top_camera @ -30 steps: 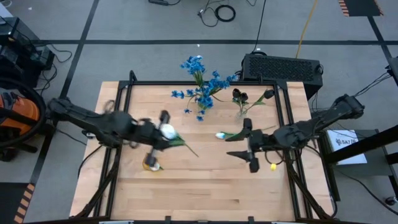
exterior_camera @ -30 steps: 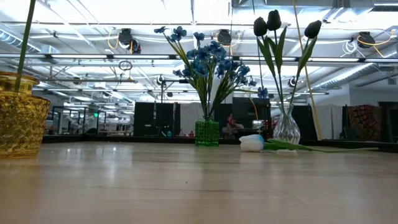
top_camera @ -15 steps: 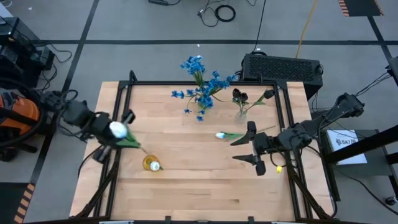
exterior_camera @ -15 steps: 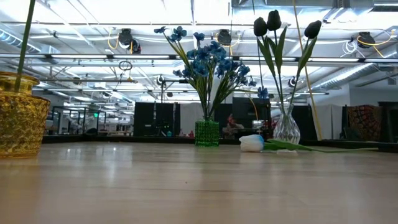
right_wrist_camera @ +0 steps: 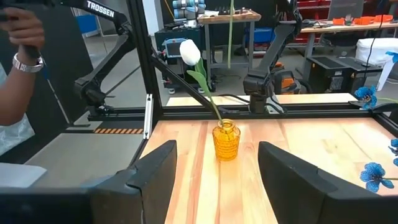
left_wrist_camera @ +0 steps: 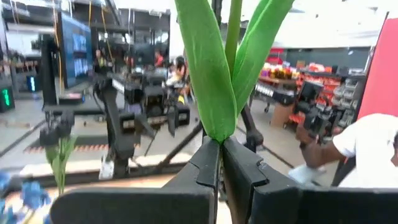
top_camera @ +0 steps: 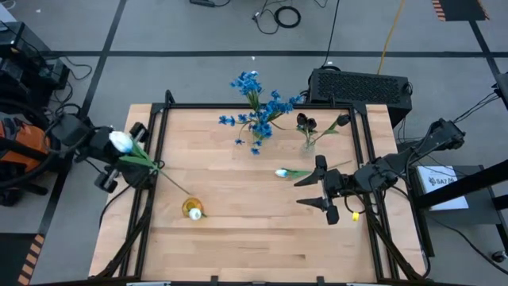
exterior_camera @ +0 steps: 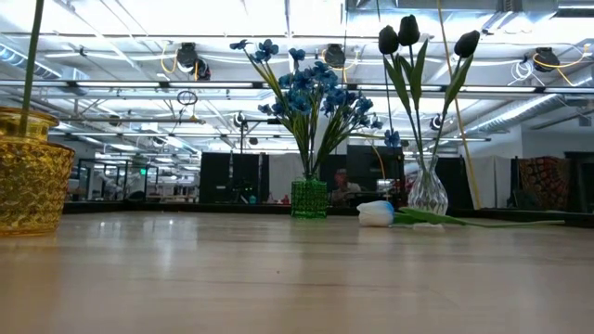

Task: Sort flowers into vase by color
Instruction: Put the bottom white tulip into the yellow vase

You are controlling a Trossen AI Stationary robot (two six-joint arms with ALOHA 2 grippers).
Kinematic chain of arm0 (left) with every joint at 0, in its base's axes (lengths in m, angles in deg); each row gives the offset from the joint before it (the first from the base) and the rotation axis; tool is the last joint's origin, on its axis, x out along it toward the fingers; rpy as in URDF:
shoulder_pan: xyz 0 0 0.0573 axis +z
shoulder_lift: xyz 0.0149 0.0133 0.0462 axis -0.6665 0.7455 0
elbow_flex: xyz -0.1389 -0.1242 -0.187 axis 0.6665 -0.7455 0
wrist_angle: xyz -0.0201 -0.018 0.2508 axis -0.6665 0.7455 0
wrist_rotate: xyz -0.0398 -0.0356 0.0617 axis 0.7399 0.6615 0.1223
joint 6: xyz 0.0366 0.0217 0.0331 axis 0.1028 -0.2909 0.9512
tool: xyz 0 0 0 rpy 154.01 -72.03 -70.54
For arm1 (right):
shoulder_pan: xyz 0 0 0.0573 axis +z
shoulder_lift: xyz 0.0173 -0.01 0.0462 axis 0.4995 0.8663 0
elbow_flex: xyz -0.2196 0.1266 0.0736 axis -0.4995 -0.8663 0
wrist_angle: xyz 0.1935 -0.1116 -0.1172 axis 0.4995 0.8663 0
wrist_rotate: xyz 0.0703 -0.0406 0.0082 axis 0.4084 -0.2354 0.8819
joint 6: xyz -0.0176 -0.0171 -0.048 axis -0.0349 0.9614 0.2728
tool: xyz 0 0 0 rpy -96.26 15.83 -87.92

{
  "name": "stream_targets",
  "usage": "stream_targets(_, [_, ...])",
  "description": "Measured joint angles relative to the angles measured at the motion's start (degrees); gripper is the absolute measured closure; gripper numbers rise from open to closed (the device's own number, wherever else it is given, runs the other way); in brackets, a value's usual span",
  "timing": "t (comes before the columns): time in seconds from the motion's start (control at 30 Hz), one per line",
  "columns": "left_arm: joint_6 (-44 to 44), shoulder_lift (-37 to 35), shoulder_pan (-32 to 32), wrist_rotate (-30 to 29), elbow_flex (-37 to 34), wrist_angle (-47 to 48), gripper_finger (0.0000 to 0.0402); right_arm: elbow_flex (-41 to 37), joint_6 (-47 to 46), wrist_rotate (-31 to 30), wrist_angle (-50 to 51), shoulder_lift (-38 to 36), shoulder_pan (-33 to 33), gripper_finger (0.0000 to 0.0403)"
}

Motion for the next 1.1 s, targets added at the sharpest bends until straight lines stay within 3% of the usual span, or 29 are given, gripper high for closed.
stream_targets(0.63, [-13.8, -2.4, 0.0, -3.0, -15.9, 2.6, 0.0386, 0.0, 0.0, 0.0, 0.0, 0.0, 0.0, 0.0186])
stream_targets(1.1, [-14.5, -4.4, 0.0, -3.4, -22.7, 1.7, 0.0386, 0.0, 0.1, 0.0, -0.5, 0.0, 0.0, 0.0186])
